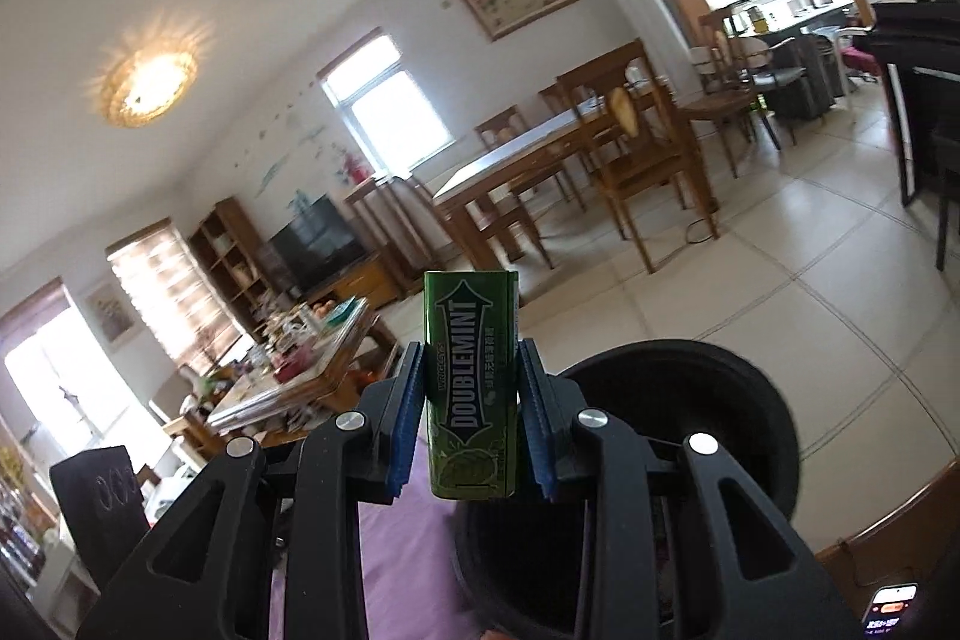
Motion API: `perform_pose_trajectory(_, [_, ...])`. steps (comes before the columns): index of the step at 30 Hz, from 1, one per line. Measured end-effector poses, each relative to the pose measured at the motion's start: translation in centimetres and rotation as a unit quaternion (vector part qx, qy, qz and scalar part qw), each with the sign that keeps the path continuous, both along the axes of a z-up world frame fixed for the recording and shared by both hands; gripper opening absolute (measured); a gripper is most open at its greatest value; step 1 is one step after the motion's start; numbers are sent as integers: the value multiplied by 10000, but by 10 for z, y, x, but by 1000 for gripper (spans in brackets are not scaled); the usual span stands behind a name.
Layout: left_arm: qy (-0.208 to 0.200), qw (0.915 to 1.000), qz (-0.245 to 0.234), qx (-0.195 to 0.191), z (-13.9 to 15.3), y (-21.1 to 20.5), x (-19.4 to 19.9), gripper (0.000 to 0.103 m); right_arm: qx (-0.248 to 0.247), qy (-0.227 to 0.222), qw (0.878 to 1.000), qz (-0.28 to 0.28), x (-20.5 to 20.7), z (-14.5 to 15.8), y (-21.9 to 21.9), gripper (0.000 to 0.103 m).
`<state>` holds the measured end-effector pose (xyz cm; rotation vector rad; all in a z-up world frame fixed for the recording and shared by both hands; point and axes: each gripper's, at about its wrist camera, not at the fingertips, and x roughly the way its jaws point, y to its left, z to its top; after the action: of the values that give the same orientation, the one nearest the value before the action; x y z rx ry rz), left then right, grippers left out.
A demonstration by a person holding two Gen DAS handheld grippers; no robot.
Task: Collect trash
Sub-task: 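Carry the tissue and gum box over the black bin and open both tools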
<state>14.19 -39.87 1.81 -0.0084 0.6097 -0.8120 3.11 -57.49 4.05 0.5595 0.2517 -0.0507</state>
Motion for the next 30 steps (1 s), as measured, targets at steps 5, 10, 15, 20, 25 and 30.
perform_pose_trajectory(5, [44,9998,-155,100,-12,-40,9,16,83,61,9999,-103,-7,-8,-10,30])
perform_pose_trajectory(10, [96,9995,-229,192,-25,-70,15,16,198,100,9997,-139,-11,-15,-16,30])
perform_pose_trajectory(15, [156,9991,-258,282,-37,-84,27,16,260,145,9994,-173,-12,-13,-14,30])
perform_pose_trajectory(20, [170,9991,-253,287,-43,-85,31,16,328,245,9990,-160,-9,-17,-12,31])
perform_pose_trajectory(25, [189,9987,-340,337,-41,-88,31,17,344,324,9987,-178,-9,-21,-12,31])
perform_pose_trajectory(30, [-18,9992,-253,313,-37,-85,23,76,426,388,9981,-216,-5,-15,-11,44])
